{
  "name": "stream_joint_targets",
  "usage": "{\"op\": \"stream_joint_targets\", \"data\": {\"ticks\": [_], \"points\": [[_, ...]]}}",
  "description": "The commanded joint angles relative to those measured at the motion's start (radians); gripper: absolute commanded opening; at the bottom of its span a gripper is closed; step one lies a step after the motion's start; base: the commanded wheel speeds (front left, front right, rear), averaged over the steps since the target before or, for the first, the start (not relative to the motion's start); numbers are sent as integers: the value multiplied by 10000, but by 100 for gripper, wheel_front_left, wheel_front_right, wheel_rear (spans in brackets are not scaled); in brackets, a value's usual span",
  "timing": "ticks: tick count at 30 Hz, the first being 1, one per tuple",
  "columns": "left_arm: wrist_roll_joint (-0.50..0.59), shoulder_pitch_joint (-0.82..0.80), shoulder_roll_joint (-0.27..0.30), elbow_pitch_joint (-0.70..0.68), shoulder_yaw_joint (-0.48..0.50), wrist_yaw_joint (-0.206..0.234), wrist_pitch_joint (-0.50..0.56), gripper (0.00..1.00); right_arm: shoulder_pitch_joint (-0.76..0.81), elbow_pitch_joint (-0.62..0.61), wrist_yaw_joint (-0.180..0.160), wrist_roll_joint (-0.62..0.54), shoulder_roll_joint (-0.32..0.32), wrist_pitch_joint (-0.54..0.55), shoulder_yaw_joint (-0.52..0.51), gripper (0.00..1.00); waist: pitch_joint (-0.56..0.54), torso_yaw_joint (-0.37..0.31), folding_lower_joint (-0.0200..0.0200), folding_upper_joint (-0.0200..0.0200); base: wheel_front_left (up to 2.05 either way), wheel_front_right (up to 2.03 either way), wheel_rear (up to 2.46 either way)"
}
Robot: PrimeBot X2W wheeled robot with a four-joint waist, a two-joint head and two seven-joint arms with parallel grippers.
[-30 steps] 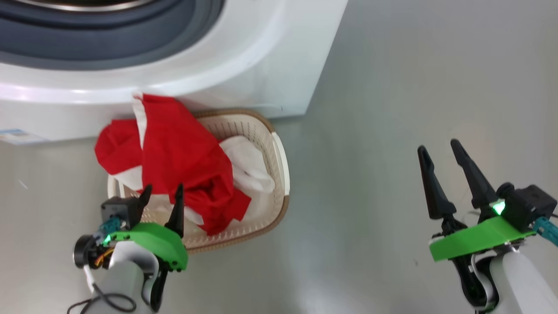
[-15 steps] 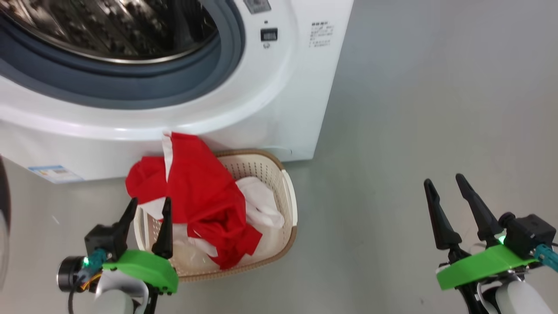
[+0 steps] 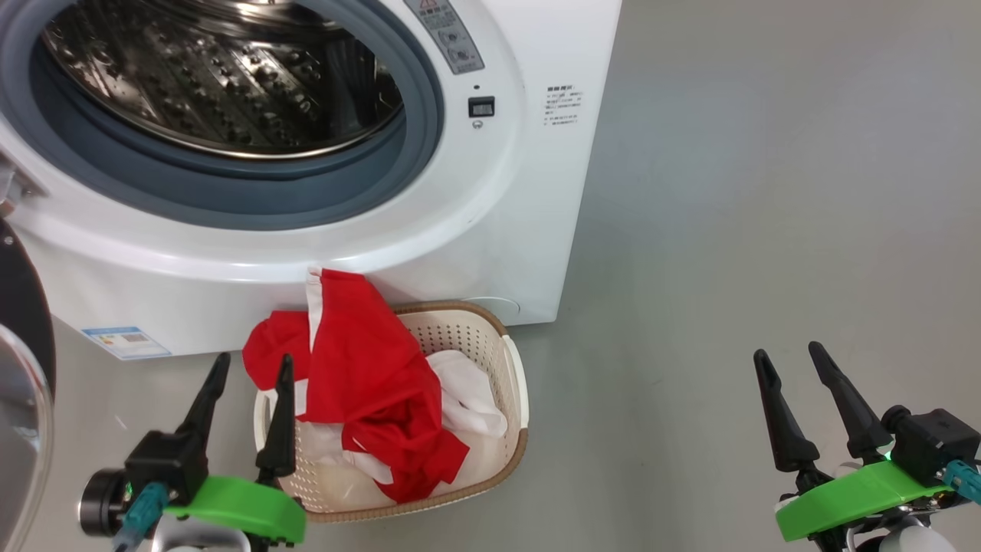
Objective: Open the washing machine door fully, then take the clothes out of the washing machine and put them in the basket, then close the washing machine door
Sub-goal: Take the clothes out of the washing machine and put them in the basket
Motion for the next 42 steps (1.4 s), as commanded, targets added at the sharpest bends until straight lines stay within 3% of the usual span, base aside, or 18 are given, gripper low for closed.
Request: {"op": "stream_joint_targets", "data": {"ticks": [1,18,42], "points": [[-9,166,159,-479,379,-8,-91,100,110,-243,48,-64,-175,-65,111,100,-91,51,0,0,0,0,0],[-344,1734,157,-1963,379,497,-91,100,772,-373,48,-112,-159,-65,-126,100,-531,80,0,0,0,0,0],[-479,1926,157,-2266,252,736,-91,100,902,-347,48,-139,-158,-65,-147,100,-691,49,0,0,0,0,0]]}}
